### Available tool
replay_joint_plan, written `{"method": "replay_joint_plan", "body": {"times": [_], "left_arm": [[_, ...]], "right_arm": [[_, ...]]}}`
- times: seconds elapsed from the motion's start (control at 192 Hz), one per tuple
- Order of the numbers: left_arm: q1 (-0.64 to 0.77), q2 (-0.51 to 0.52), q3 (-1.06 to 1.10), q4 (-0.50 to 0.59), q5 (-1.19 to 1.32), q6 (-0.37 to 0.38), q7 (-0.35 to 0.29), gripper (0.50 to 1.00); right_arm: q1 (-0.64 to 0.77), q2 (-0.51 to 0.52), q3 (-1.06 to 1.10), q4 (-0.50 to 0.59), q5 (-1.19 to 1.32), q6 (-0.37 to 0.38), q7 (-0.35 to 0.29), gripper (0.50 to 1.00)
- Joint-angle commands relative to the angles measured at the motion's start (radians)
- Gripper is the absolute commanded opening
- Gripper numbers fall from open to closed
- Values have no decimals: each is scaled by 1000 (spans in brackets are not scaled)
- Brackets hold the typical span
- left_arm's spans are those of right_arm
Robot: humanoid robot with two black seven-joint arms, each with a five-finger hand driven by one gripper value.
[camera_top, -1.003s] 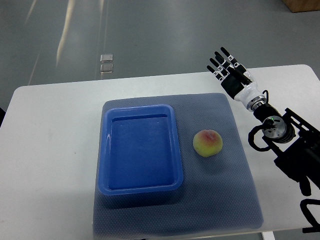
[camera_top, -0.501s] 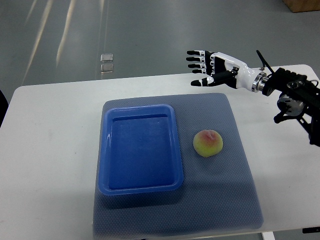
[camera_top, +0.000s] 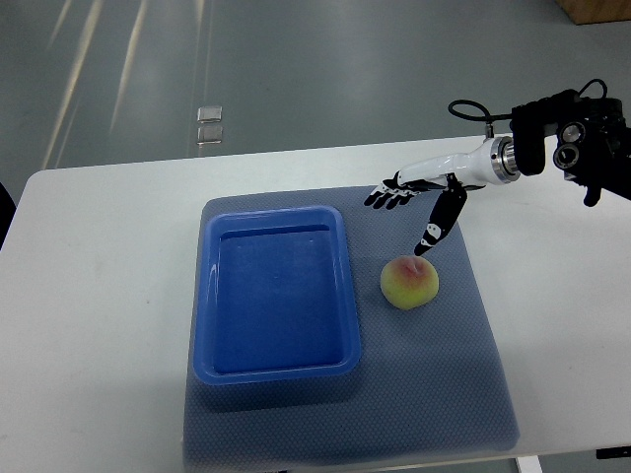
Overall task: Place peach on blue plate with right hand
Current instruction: 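Reach the right hand down over the peach with fingers open, then close the right hand fingers around the peach and lift it, then carry the peach with the right hand over the blue tray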
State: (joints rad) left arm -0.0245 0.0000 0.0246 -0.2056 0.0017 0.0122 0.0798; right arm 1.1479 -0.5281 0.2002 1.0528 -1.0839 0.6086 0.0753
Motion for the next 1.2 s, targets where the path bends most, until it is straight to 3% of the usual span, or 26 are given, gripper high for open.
{"method": "replay_joint_plan", "body": {"times": [0.0,0.397,0.527,0.533,0.585,0.611,0.658,0.663,0.731,0.778,0.783,0.903,0.919,1.044,1.196], "left_arm": [[0,0,0,2,-2,0,0,1000],[0,0,0,2,-2,0,0,1000],[0,0,0,2,0,0,0,1000],[0,0,0,2,0,0,0,1000],[0,0,0,3,-2,2,0,1000],[0,0,0,3,-2,0,0,1000],[0,0,0,3,-2,0,0,1000],[0,0,0,5,0,0,0,1000],[0,0,0,5,-2,0,0,1000],[0,0,0,5,-2,0,0,1000],[0,0,0,6,0,0,0,1000],[0,0,0,5,-2,2,0,1000],[0,0,0,5,0,2,0,1000],[0,0,0,2,0,0,0,1000],[0,0,0,0,1,0,0,1000]], "right_arm": [[-36,-4,-1,23,-7,-3,0,932],[-137,-24,2,61,-59,-55,8,928],[-157,-24,2,66,-74,-81,11,903],[-163,-23,2,66,-94,-96,12,830],[-168,-21,2,66,-105,-107,20,780],[-171,-21,2,67,-113,-113,27,727],[-171,-21,2,67,-113,-113,27,727],[-175,-20,1,67,-117,-125,34,642],[-175,-23,2,69,-117,-136,35,566],[-175,-23,2,69,-117,-136,35,566],[-169,-27,4,78,-116,-138,35,521],[-152,-46,15,89,-110,-132,35,517],[-90,-58,15,96,-99,-124,35,517],[-14,-62,15,116,-68,-101,35,519],[61,-15,-5,110,7,-110,35,529]]}}
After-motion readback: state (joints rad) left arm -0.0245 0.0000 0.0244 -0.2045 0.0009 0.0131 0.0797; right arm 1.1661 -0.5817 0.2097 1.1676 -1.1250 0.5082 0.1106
